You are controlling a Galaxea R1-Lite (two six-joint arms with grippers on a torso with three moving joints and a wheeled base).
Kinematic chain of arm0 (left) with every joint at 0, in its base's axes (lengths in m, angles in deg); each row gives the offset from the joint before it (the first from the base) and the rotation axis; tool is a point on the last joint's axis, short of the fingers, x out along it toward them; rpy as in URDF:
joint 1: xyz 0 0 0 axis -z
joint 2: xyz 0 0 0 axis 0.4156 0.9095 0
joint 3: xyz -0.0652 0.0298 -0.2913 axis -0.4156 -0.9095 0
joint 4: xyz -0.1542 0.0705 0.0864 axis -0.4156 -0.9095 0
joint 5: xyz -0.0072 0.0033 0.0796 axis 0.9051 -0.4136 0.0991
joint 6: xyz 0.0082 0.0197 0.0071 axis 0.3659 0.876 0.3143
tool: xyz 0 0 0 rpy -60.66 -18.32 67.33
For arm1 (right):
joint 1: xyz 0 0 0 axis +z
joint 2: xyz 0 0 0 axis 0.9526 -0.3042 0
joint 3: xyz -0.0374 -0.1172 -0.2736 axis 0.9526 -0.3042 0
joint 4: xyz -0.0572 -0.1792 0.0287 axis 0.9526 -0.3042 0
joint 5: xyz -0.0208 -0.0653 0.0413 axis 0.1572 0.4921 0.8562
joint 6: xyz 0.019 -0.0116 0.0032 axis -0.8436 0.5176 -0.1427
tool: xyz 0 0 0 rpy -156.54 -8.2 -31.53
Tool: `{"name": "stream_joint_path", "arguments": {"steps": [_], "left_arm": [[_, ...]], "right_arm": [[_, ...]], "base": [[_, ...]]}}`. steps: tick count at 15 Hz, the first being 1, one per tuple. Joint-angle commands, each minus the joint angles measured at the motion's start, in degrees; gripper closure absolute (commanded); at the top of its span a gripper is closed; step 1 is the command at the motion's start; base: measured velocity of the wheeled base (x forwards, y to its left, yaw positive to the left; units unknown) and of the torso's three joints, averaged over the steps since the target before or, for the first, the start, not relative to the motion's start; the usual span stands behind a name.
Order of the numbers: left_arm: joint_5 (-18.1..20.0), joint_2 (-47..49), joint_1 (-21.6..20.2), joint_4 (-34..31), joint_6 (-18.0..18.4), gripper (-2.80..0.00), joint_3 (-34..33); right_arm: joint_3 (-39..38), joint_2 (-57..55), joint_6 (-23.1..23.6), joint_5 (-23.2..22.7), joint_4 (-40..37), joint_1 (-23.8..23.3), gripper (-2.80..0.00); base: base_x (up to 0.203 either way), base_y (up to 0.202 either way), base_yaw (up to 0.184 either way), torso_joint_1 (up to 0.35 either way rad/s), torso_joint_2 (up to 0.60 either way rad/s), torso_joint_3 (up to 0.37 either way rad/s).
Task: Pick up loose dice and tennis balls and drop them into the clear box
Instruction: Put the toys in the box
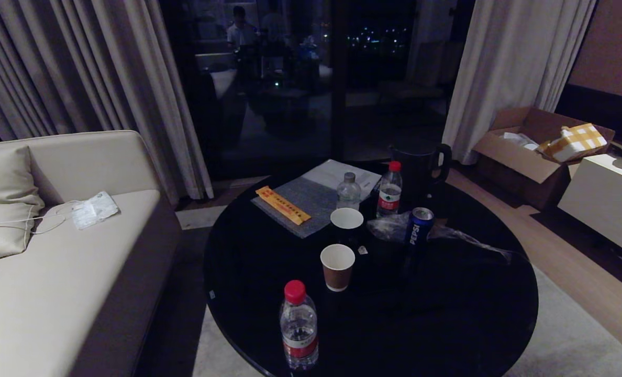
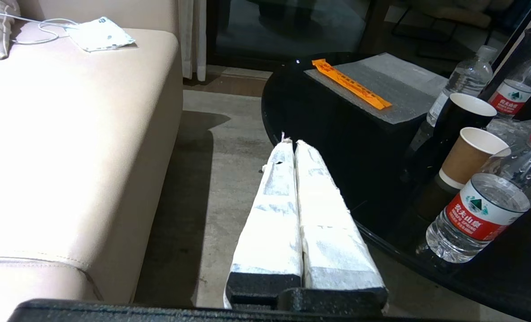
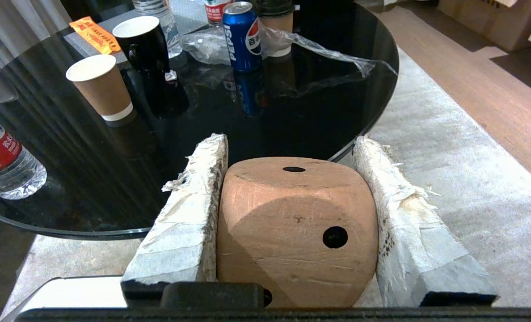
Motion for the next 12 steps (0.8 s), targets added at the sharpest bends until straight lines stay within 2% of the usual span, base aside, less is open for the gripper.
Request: {"name": "stream_joint_path", "arguments": {"steps": [1,6,12], "left_arm": [[-0.04,0.00,0.00,-0.02,-0.06,0.00,-0.09],[-0.04,0.02,0.00,-0.02,-0.24,0.00,-0.09],[-0.04,0.05,0.00,-0.02,-0.24,0.00,-0.09]], "right_arm": [[0.00,-0.10,-0.01,0.02,-0.03,0.02,0.00],[0.00,-0.07,-0.01,0.02,-0.03,0.02,0.00],[0.00,-0.10,-0.01,0.02,-0.03,0.02,0.00]], "base": [[0.000,0.000,0.000,0.002,0.01,0.027],[-0.016,0.000,0.000,0.000,0.00,0.000],[-0.182,0.000,-0.001,0.002,0.00,0.003]]}}
